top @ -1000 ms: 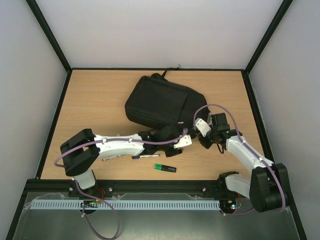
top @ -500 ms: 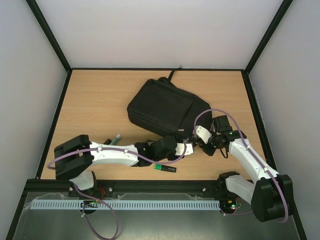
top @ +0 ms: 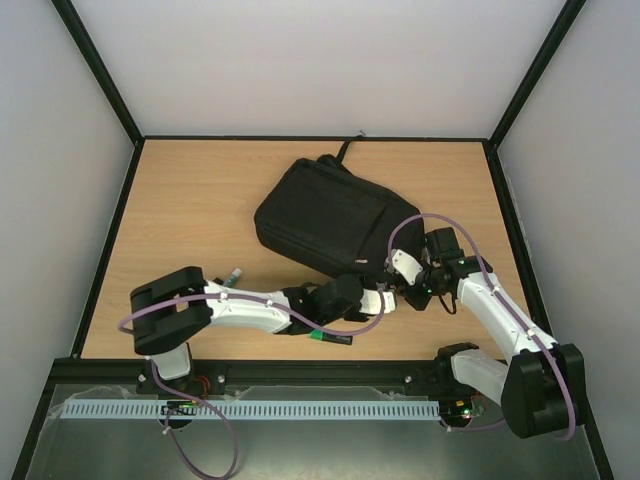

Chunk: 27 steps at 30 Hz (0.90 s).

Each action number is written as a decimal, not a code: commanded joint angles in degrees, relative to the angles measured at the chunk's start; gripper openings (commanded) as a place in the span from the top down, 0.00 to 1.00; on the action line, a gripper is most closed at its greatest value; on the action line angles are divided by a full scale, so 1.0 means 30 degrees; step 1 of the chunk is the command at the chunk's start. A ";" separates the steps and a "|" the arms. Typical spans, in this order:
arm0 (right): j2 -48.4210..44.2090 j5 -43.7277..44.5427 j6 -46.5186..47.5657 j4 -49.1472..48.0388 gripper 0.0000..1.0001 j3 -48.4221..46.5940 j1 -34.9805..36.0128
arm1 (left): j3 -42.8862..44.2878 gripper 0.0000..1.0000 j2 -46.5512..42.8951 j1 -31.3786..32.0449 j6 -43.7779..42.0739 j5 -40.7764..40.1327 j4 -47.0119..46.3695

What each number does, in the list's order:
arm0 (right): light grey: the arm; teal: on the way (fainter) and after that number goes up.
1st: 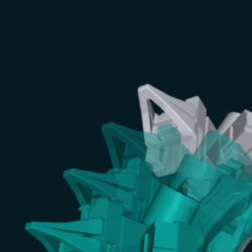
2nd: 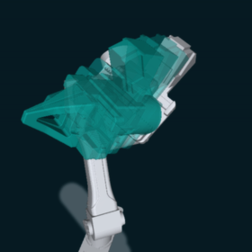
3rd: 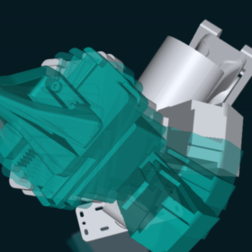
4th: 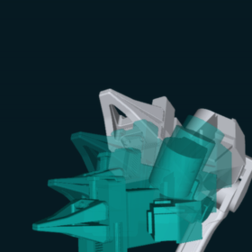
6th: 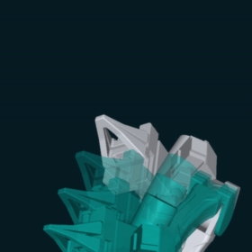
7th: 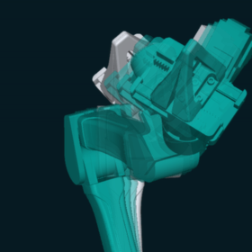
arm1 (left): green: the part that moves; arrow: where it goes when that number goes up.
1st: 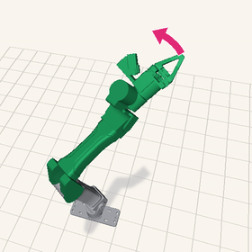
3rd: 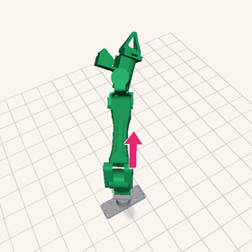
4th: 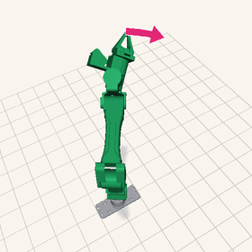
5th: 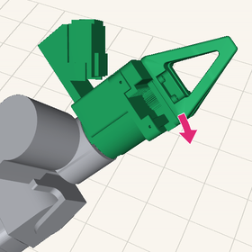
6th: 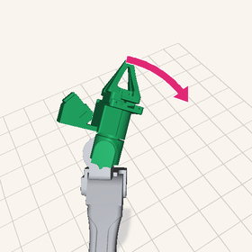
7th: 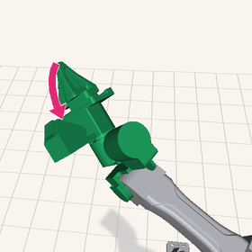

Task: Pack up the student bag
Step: Zip the student bag at the center of the board.

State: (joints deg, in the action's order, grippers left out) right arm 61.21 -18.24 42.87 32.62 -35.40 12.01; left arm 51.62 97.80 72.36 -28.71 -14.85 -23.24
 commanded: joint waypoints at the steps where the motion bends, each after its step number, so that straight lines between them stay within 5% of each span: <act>1: 0.0126 -0.0770 -0.0232 0.1485 0.99 -0.0488 0.0096 | 0.1276 0.53 0.1348 0.0139 -0.0422 0.0304 0.0699; 6: -0.0219 -0.0491 0.0113 0.1437 0.99 0.0248 0.0078 | 0.1894 0.59 0.2390 0.0147 -0.0552 -0.0428 0.0360; 17: -0.0316 0.0609 0.0174 0.1735 0.99 0.0537 0.0054 | 0.2240 0.97 0.3031 0.0578 -0.0432 -0.1171 0.1544; 27: 0.1827 0.1500 0.1543 0.2544 0.99 -0.0871 -0.2315 | -0.1044 0.98 0.0298 0.0600 0.2239 -0.2832 0.1452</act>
State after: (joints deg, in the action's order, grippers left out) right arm 65.34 -15.29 44.95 35.51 -35.66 7.84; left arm 52.90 102.87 73.80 -26.28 -19.68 -21.08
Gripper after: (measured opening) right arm 0.014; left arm 0.025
